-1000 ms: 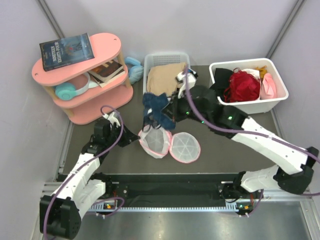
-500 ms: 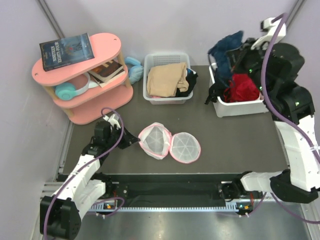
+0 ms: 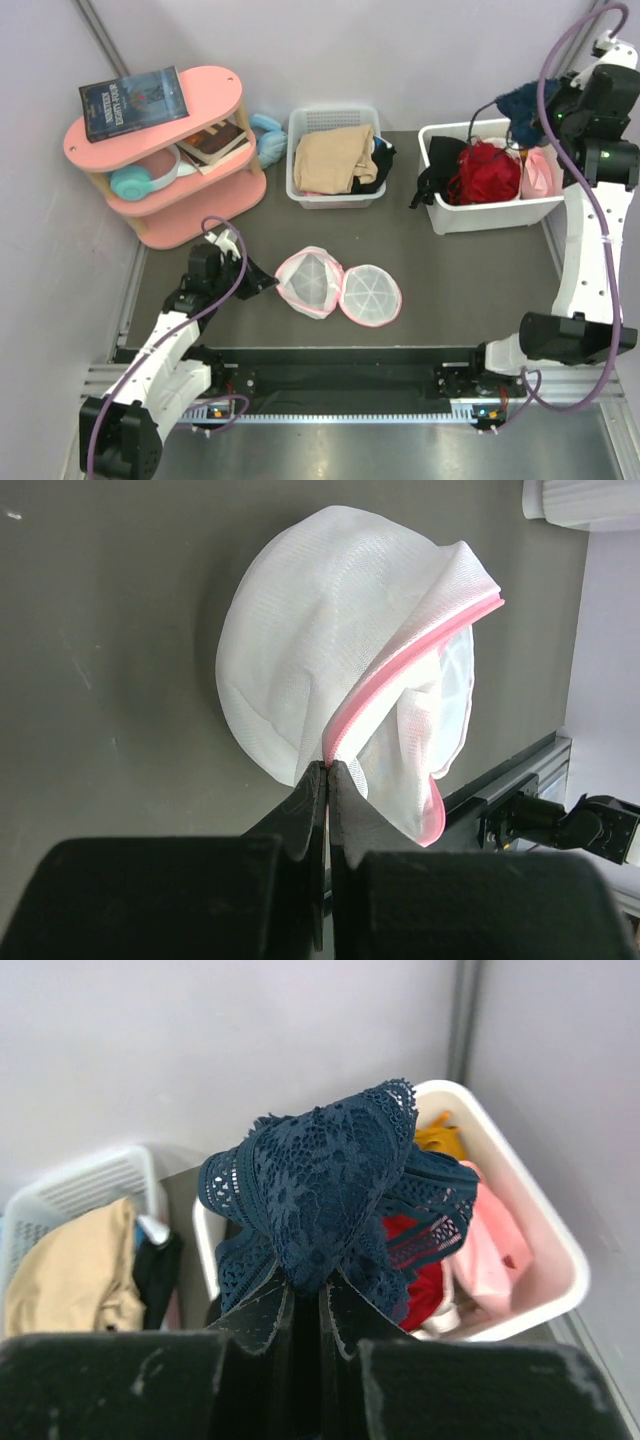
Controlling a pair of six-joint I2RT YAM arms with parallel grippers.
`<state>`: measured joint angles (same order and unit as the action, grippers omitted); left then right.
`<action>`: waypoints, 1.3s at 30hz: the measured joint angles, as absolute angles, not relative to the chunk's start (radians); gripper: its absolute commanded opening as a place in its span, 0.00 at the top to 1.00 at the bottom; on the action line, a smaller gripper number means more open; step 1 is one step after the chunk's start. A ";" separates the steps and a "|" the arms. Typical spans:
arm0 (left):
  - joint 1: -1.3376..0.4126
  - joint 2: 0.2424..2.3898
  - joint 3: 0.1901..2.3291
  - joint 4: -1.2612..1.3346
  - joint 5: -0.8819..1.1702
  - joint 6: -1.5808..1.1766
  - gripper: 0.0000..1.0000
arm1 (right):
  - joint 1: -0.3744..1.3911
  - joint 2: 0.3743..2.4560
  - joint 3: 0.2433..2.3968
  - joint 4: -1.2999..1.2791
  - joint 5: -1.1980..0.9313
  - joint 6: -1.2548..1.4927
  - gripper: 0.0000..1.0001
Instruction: Unzip the laundry bag and remove the bra
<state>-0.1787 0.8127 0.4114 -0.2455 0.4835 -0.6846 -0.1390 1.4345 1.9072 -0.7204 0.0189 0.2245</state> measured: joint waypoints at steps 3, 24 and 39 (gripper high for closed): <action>-0.179 0.809 0.411 -0.260 0.480 -0.682 1.00 | -0.222 1.469 1.892 -0.697 -0.008 0.240 1.00; -0.179 0.801 0.429 -0.317 0.455 -0.673 1.00 | -0.271 1.685 1.899 -0.749 -0.030 0.264 0.00; -0.179 0.838 0.429 -0.314 0.455 -0.669 1.00 | 0.215 1.178 1.523 -0.727 0.042 0.311 0.03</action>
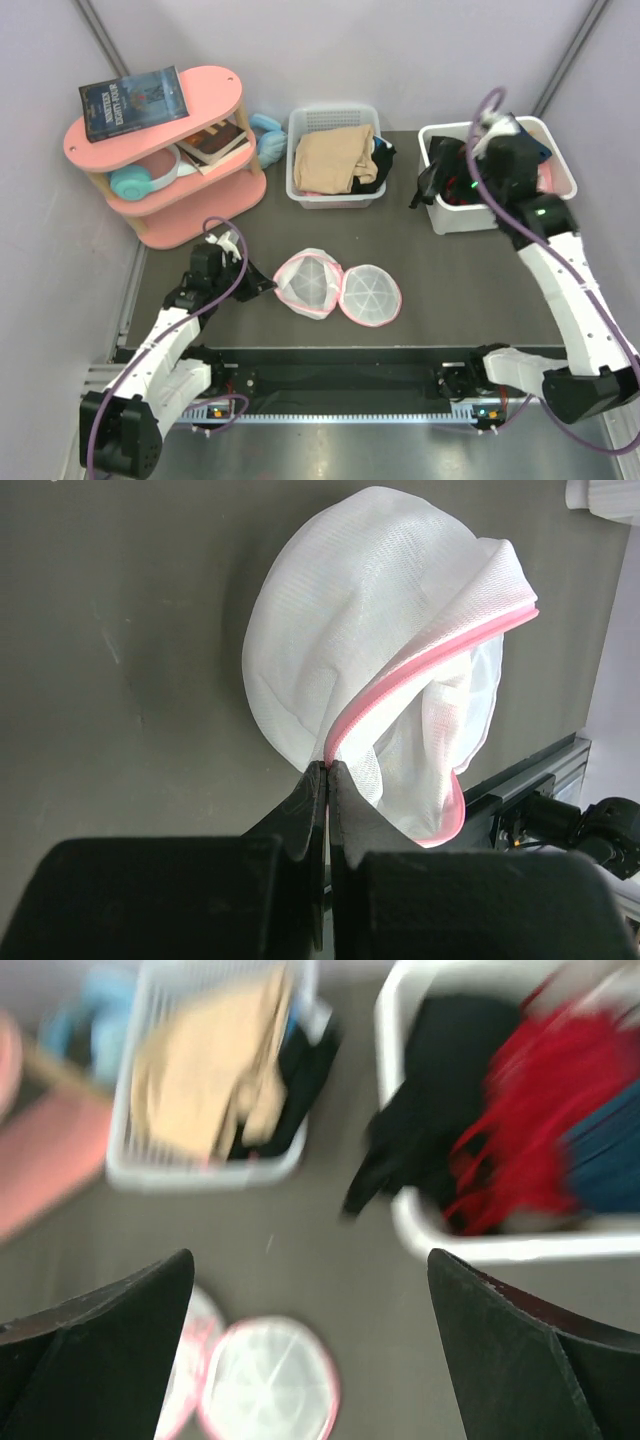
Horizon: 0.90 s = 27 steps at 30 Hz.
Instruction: Unzip the laundry bag and remove the bra
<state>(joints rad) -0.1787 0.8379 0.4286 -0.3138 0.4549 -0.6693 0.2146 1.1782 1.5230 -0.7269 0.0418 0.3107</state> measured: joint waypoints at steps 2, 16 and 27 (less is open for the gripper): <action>-0.179 0.846 0.429 -0.311 0.455 -0.669 1.00 | 0.325 1.148 1.370 -0.722 0.036 0.369 0.05; -0.179 0.873 0.430 -0.307 0.455 -0.655 1.00 | 0.651 1.246 0.867 -0.724 0.072 0.731 0.25; -0.179 0.873 0.430 -0.308 0.455 -0.654 1.00 | 0.651 1.378 0.789 -0.657 0.091 0.762 0.48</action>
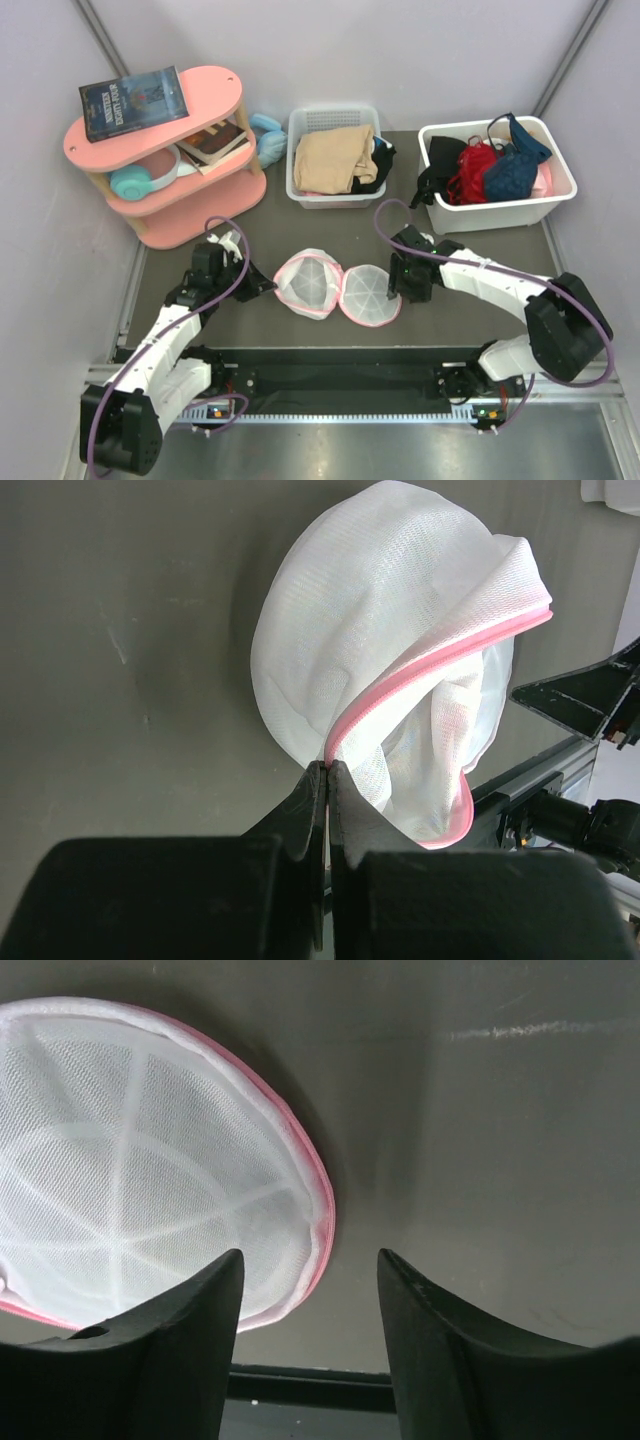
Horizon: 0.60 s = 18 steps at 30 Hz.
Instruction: Unzip the laundry bag and remove the bra
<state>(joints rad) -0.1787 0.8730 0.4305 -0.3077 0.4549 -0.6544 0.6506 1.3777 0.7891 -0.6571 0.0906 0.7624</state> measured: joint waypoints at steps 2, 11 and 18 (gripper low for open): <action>-0.179 0.873 0.430 -0.308 0.455 -0.654 1.00 | 0.651 1.389 0.783 -0.642 0.093 0.762 0.51; -0.179 0.879 0.445 -0.310 0.455 -0.649 1.00 | 0.651 1.469 0.780 -0.576 0.111 0.761 0.69; -0.179 0.895 0.450 -0.308 0.455 -0.643 1.00 | 0.651 1.478 0.780 -0.556 0.120 0.748 1.00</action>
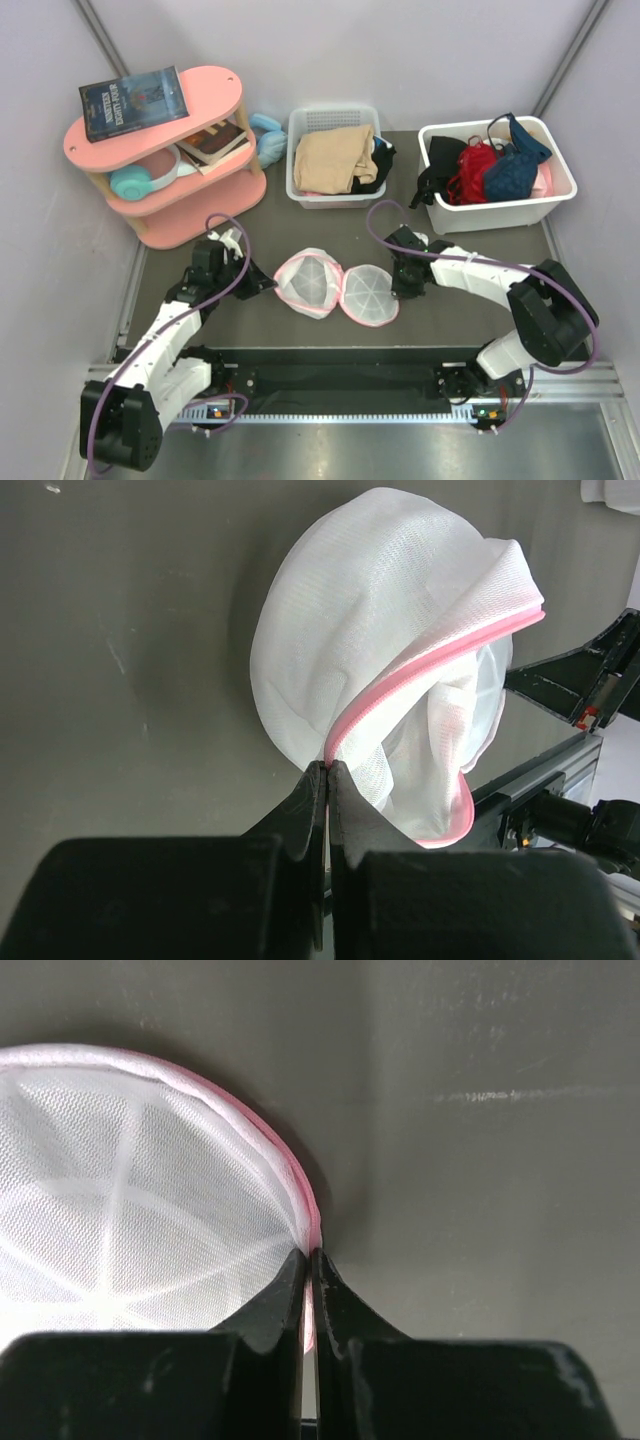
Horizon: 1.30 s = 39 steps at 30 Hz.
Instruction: Unzip the laundry bag and remove the bra
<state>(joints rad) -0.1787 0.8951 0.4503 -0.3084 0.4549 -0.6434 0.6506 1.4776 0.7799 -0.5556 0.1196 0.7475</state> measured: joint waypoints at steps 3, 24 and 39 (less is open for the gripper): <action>-0.179 0.910 0.459 -0.308 0.455 -0.635 1.00 | 0.649 1.477 0.792 -0.579 0.135 0.732 1.00; -0.310 1.256 0.531 -0.067 0.426 -0.641 1.00 | 0.620 1.422 1.284 -0.956 0.366 0.535 1.00; -0.313 1.364 0.528 0.001 0.350 -0.672 1.00 | 0.908 1.729 1.507 -0.807 0.174 0.623 1.00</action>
